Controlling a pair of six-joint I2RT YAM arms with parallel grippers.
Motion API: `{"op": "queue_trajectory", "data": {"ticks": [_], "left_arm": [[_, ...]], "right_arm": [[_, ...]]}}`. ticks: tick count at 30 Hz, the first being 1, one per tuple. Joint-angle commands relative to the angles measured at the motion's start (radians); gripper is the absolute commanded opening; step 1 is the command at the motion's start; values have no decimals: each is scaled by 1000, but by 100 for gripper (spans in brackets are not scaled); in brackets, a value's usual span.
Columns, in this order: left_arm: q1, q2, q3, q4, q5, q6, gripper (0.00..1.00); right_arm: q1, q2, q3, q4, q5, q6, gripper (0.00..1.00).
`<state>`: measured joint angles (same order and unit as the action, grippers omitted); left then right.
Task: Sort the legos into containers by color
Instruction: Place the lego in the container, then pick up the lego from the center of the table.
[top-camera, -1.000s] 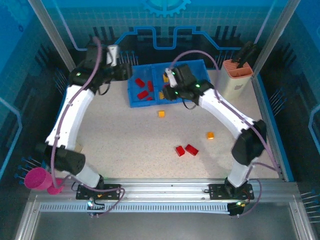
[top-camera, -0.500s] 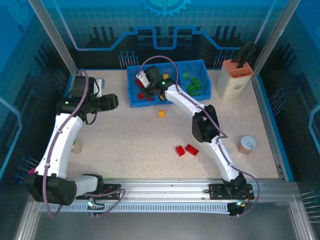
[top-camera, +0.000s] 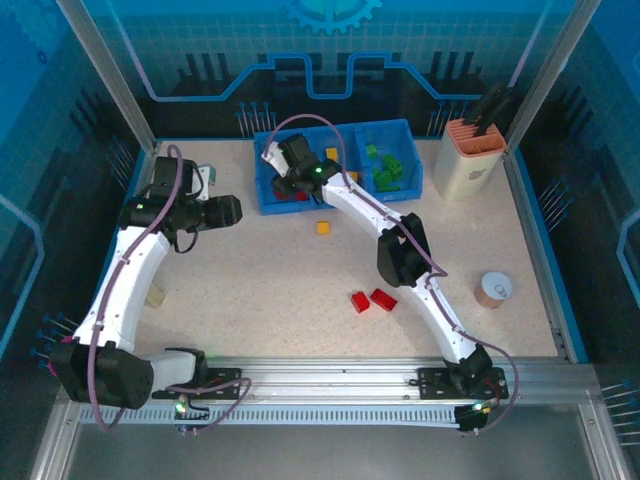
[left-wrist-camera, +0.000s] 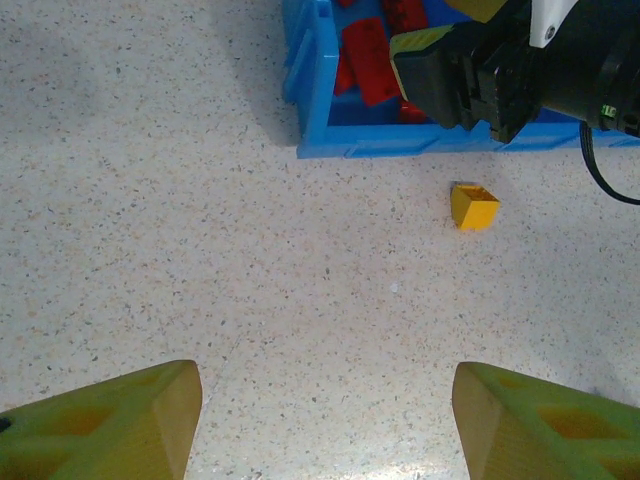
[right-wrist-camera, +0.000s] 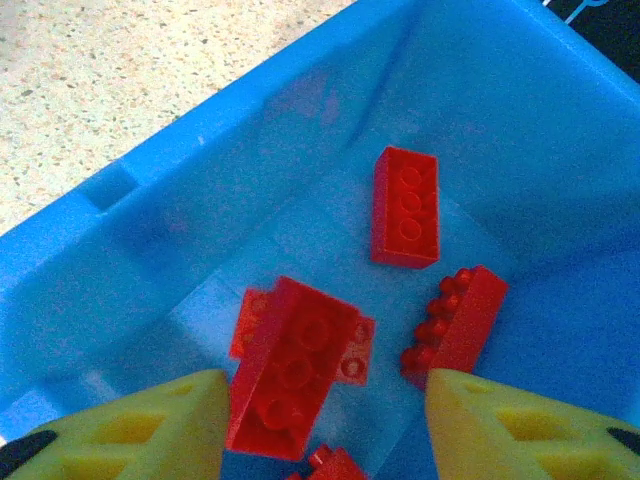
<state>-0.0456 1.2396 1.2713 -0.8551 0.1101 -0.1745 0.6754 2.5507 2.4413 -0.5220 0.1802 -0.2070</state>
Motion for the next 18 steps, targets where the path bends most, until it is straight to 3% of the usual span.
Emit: {"op": "queue_trajectory", "data": {"ticks": [1, 5, 8, 12, 18], "left_arm": [[4, 2, 23, 18, 25, 11, 69], [4, -14, 20, 22, 9, 16, 69], [4, -31, -2, 41, 19, 4, 71], [-9, -43, 0, 46, 49, 32, 75], [-74, -48, 3, 40, 13, 70, 78]], "right_arm": [[4, -157, -124, 102, -50, 52, 57], [13, -351, -312, 132, -29, 159, 56], [15, -483, -448, 70, 40, 307, 58], [12, -636, -681, 31, 20, 533, 61], [12, -701, -877, 11, 60, 718, 70]]}}
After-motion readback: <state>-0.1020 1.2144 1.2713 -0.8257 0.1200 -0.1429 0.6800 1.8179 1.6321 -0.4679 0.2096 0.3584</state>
